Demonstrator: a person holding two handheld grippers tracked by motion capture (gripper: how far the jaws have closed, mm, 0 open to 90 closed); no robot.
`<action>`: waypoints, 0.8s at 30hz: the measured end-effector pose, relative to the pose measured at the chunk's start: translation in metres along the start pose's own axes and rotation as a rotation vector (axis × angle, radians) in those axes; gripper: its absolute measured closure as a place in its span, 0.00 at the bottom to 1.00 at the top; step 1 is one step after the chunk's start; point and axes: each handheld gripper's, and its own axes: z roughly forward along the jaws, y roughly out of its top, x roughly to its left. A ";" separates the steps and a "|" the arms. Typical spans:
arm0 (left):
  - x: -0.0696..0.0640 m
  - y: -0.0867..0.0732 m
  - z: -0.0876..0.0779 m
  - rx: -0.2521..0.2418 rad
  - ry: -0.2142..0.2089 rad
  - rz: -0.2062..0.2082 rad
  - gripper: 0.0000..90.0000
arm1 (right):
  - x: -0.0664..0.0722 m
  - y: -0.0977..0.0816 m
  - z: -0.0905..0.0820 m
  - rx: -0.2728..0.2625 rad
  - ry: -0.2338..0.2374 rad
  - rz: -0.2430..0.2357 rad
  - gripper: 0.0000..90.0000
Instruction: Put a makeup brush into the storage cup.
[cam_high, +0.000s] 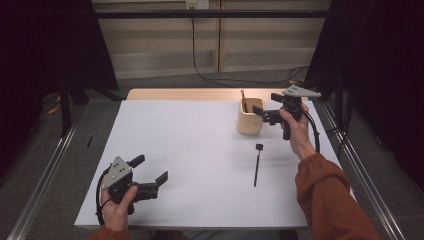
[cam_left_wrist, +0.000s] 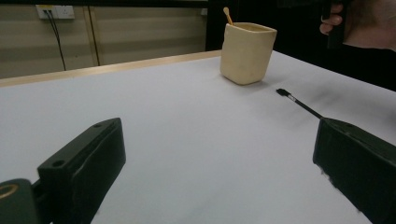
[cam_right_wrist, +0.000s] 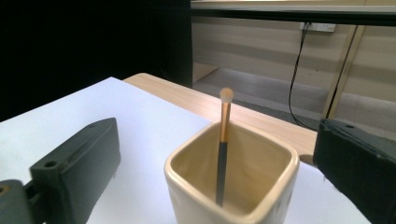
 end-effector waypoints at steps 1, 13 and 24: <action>0.000 0.000 0.000 -0.002 -0.003 -0.002 0.03 | 0.001 -0.003 -0.003 0.006 0.000 -0.007 0.00; 0.000 0.001 0.000 -0.004 0.000 -0.003 0.03 | 0.006 -0.010 -0.034 -0.022 -0.032 0.016 0.02; 0.001 0.001 -0.001 -0.011 0.002 -0.002 0.03 | 0.014 -0.019 -0.058 -0.041 -0.027 0.025 0.01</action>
